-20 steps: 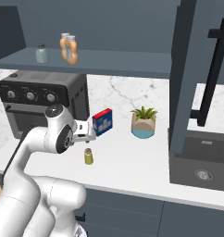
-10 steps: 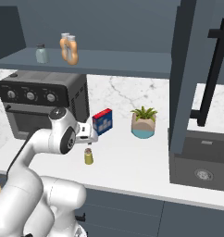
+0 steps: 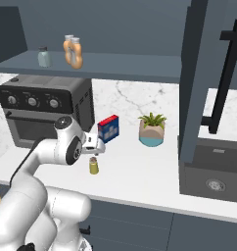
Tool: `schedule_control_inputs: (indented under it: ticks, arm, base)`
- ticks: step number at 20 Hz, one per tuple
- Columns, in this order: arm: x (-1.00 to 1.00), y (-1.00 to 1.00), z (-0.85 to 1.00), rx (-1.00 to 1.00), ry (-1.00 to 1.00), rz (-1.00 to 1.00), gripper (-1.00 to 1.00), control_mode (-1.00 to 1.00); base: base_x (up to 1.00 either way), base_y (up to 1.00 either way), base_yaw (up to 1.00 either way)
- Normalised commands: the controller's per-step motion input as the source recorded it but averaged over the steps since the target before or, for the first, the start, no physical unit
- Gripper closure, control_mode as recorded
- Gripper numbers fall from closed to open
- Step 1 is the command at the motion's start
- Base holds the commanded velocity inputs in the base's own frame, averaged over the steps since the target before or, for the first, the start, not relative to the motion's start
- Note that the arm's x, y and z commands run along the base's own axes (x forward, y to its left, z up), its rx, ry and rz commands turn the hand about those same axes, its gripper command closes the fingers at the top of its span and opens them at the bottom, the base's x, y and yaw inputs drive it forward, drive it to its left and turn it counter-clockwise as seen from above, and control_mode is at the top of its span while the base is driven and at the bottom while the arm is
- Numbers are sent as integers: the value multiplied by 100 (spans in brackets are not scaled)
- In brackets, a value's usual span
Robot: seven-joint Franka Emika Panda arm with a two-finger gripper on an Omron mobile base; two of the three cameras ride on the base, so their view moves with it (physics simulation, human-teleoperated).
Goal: Put the shaker and condiment bottle from the counter next to their counterparts in the cabinet.
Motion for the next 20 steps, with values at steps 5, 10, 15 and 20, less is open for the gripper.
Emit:
schedule_control_inputs:
  ticks: [5,10,15,20]
  arm:
    - [0,0,-20,0,0,-3,-100,-100]
    - [0,0,-24,0,0,-3,-100,-100]
    - [0,0,-27,0,0,-2,-100,-100]
    - [0,-2,-32,0,0,-2,-100,-100]
  base:
    - [0,0,0]
    - [0,0,0]
    - [0,0,0]
    - [0,0,0]
